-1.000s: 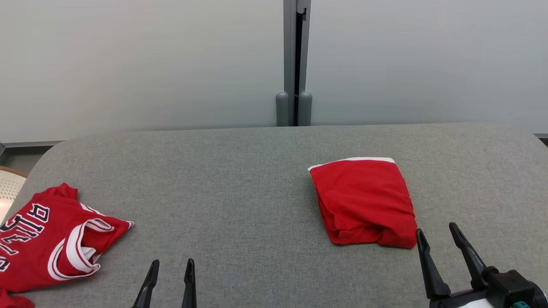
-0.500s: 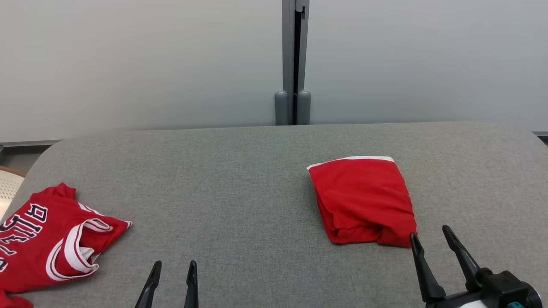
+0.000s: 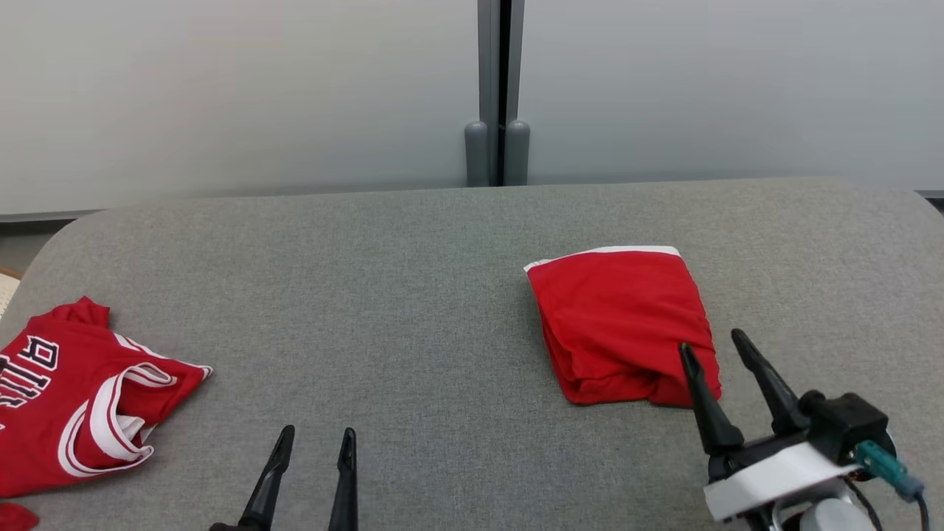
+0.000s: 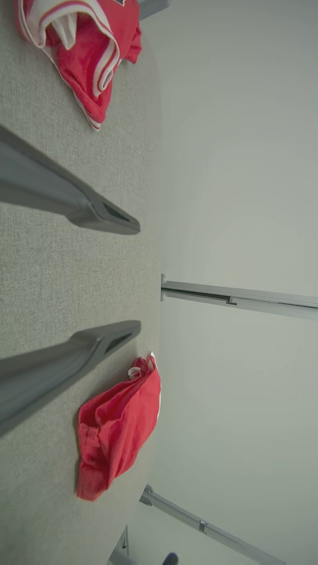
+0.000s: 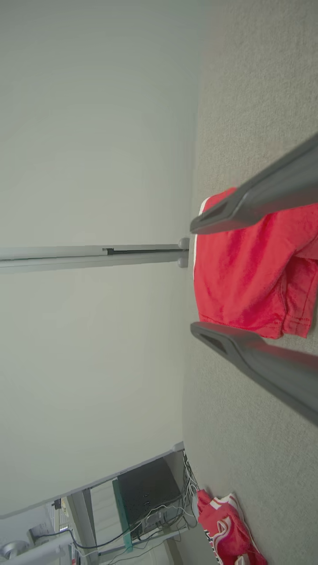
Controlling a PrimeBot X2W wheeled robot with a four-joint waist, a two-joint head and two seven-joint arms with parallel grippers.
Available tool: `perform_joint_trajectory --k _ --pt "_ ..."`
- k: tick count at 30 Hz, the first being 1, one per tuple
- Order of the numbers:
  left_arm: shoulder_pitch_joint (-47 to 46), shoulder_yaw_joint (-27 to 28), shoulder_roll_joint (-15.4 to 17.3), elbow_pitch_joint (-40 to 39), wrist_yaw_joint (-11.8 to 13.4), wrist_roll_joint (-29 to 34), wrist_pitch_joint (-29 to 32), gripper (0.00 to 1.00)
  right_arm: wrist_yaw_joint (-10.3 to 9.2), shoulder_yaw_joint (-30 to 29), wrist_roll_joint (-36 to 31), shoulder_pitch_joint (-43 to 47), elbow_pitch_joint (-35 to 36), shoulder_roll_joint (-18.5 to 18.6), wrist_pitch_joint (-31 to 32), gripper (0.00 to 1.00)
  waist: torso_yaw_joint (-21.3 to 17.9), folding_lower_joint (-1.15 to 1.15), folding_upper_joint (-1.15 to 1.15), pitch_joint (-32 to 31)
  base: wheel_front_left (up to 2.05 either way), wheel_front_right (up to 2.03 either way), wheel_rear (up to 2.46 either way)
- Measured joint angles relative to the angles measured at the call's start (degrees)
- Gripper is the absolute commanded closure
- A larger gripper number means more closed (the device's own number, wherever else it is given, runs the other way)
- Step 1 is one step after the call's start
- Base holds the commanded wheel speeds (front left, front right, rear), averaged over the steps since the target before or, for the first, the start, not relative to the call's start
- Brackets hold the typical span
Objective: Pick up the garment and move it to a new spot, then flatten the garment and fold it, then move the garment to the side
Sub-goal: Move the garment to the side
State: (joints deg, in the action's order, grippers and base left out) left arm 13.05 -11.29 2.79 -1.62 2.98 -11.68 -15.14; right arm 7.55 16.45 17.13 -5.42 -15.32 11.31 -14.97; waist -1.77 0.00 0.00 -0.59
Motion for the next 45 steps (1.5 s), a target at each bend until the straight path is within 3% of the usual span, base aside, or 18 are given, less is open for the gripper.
perform_joint_trajectory --k 4,8,10,15,20,27,28,29,30,36,45 --pt "-1.97 -1.79 0.00 1.19 -1.36 0.62 0.00 0.00 -0.03 2.15 8.79 -5.20 -3.98 2.14 0.00 0.00 0.59 0.00 0.00 2.18 0.00 0.00 0.00" --pt "-6.44 -3.49 -0.01 1.47 -3.66 1.20 0.01 0.00 -0.04 4.82 18.27 -11.18 -7.23 7.05 -0.07 0.00 1.67 0.00 0.00 6.26 0.00 0.00 0.00" --pt "-8.46 -3.68 -0.01 1.65 -4.47 1.44 0.00 0.00 -0.04 8.48 26.82 -14.16 -8.84 10.56 3.67 0.00 2.48 0.00 0.00 9.56 0.00 0.00 0.00" --pt "-10.94 -3.94 -0.01 1.82 -5.47 1.72 0.01 0.00 -0.05 10.39 40.65 -16.95 -9.26 16.86 12.07 0.00 3.87 0.00 0.00 14.15 0.00 0.00 0.00" --pt "-12.84 -4.08 0.01 1.80 -5.56 1.57 0.01 0.00 -0.05 10.95 48.38 -17.22 -8.33 22.05 17.69 0.00 5.45 0.00 0.00 17.37 0.00 0.00 0.00" --pt "-14.72 -4.33 0.01 2.41 -5.68 1.32 0.01 0.00 -0.05 11.02 52.92 -17.79 -7.55 24.59 20.04 0.00 6.56 0.00 0.00 20.41 0.00 0.00 0.00" --pt "-14.89 -4.39 0.02 2.40 -5.68 1.31 0.01 0.00 -0.05 11.31 53.41 -17.87 -7.35 24.74 20.36 0.04 6.66 0.00 0.00 20.83 0.00 0.00 0.00" --pt "-15.07 -4.45 0.01 2.42 -5.68 1.32 0.01 0.00 -0.05 11.63 53.65 -18.03 -7.28 24.86 20.65 0.39 6.71 0.00 0.00 21.23 0.00 0.00 0.00" --pt "-15.29 -4.46 0.02 2.49 -5.68 1.32 0.01 0.00 -0.05 11.93 53.97 -18.18 -6.91 25.02 20.91 1.00 6.72 0.00 0.00 21.64 0.00 0.00 0.00" --pt "-16.42 -4.23 0.02 2.20 -5.60 1.63 0.00 0.00 -0.05 13.00 53.66 -19.18 -4.22 26.93 18.84 1.00 6.07 0.00 0.00 23.56 0.00 0.00 0.00" --pt "-18.23 -1.10 0.00 1.51 -7.50 4.32 0.00 0.00 0.00 13.10 40.07 -23.66 -6.56 36.93 12.90 1.00 0.94 0.00 0.00 27.45 0.00 0.00 0.00"
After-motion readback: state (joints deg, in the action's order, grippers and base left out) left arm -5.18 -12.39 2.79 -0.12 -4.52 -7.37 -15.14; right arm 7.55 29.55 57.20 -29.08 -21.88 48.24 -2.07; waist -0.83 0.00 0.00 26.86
